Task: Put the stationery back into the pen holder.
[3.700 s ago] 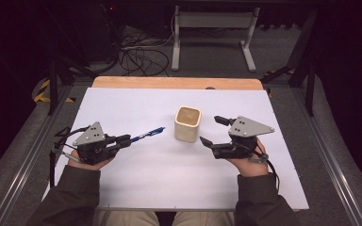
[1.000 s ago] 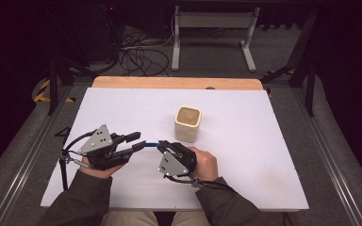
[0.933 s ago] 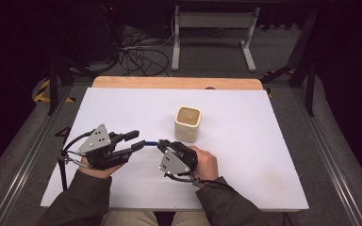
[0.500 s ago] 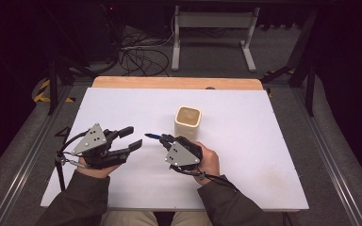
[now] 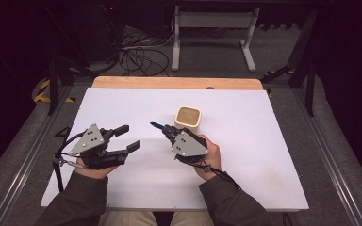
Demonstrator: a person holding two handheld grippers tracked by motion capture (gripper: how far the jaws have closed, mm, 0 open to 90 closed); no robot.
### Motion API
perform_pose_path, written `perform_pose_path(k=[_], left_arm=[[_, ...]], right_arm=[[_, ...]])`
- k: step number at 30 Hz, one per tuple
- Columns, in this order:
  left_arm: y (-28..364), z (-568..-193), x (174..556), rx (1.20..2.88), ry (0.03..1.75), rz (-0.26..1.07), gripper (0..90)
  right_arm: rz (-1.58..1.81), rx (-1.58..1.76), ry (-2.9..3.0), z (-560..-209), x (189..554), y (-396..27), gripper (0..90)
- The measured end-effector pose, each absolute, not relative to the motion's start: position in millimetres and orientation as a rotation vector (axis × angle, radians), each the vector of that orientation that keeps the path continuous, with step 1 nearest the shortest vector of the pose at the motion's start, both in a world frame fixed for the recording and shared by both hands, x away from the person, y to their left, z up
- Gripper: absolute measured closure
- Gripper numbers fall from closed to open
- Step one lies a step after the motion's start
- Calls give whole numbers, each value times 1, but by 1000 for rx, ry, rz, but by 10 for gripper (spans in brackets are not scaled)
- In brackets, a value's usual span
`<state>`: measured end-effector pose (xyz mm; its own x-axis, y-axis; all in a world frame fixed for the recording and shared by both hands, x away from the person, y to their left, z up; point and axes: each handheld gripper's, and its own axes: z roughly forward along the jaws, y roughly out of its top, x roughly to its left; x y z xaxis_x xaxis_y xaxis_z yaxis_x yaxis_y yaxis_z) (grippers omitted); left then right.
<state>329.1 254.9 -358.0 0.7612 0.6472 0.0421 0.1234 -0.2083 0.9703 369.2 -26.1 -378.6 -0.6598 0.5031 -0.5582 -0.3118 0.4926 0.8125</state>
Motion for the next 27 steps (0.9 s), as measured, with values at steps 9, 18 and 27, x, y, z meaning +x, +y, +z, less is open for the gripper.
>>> perform_pose_path(k=[9,18,27], left_arm=[[258,-359,328,1730,620,542,314],[262,-358,326,1712,626,557,312],[263,-359,327,1713,628,561,312]], right_arm=[[1317,208,1874,-371,376,-35,796],[1384,276,1810,-366,387,-46,796],[1447,361,1741,-362,398,-61,796]])
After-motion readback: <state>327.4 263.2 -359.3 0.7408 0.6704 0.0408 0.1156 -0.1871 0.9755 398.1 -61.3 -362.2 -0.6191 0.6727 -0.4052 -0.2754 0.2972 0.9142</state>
